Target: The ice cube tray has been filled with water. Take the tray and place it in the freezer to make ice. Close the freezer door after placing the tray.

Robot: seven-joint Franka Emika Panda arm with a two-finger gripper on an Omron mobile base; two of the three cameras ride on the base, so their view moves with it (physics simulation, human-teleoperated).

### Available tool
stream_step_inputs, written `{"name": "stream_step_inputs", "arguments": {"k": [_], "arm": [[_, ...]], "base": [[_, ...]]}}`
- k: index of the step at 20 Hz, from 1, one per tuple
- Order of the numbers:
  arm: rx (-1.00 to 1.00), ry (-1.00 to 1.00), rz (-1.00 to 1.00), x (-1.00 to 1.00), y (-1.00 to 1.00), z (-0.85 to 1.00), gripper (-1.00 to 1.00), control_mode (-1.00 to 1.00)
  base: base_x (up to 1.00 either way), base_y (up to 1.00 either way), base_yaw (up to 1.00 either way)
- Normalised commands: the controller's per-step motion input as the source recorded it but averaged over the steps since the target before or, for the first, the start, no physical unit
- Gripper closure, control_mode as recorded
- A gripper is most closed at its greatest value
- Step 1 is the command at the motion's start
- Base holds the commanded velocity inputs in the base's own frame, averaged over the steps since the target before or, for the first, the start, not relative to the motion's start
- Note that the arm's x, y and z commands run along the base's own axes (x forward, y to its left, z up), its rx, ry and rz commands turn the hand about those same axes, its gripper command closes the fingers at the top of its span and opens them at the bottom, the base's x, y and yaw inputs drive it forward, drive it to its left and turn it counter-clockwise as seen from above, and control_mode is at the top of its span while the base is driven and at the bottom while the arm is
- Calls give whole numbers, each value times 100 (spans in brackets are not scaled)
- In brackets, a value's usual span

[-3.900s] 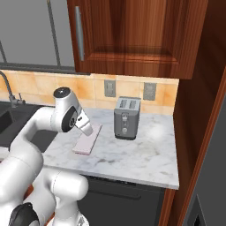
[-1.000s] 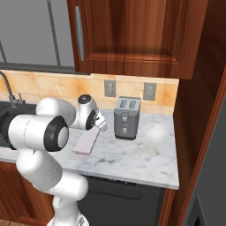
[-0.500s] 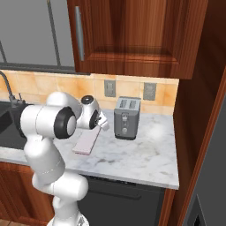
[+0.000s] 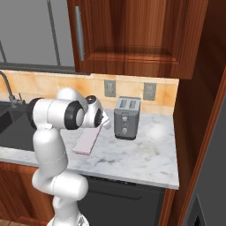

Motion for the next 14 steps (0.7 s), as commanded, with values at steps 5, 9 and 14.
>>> {"name": "stream_step_inputs", "arguments": {"k": [5, 9, 14], "arm": [[0, 0, -2, 35, 0, -25, -100, -100], [0, 1, 0, 19, 0, -29, -100, -100], [5, 3, 0, 2, 0, -25, -100, -100]], "base": [[0, 0, 0], [0, 0, 0], [0, 0, 0]]}}
